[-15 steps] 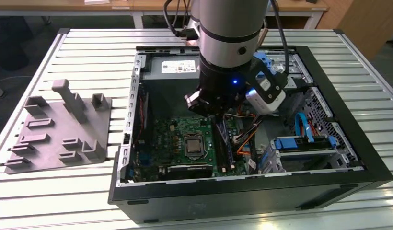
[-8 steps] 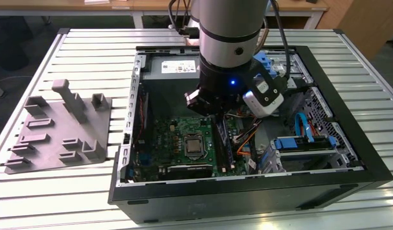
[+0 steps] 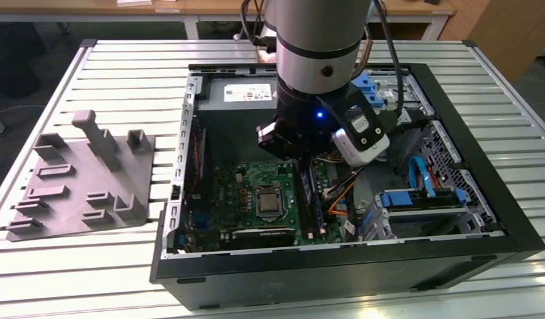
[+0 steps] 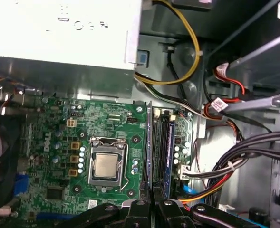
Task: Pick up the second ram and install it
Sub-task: 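Insert the second ram into the second slot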
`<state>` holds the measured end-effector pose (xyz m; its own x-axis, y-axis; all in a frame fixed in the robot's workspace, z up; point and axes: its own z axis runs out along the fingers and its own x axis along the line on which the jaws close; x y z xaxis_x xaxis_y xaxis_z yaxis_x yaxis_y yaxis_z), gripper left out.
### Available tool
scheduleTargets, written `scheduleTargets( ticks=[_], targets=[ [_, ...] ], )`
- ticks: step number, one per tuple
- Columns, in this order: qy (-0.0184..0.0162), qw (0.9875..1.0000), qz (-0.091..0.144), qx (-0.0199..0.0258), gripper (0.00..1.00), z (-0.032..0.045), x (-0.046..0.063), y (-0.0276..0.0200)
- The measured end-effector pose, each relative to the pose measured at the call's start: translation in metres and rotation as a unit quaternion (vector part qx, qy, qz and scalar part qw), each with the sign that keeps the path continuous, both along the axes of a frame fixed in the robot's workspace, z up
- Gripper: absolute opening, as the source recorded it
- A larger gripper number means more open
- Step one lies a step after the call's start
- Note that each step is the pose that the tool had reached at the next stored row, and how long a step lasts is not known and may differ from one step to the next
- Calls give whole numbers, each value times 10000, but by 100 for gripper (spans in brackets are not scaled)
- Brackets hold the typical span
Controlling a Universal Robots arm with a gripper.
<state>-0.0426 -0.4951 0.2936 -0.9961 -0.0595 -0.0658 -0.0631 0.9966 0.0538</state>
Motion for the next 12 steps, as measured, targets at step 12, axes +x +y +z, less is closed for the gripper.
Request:
scheduleTargets(
  ticks=[12],
  targets=[
    [0, 9990, -440, 0, 14, -4, 0, 0]
  ],
)
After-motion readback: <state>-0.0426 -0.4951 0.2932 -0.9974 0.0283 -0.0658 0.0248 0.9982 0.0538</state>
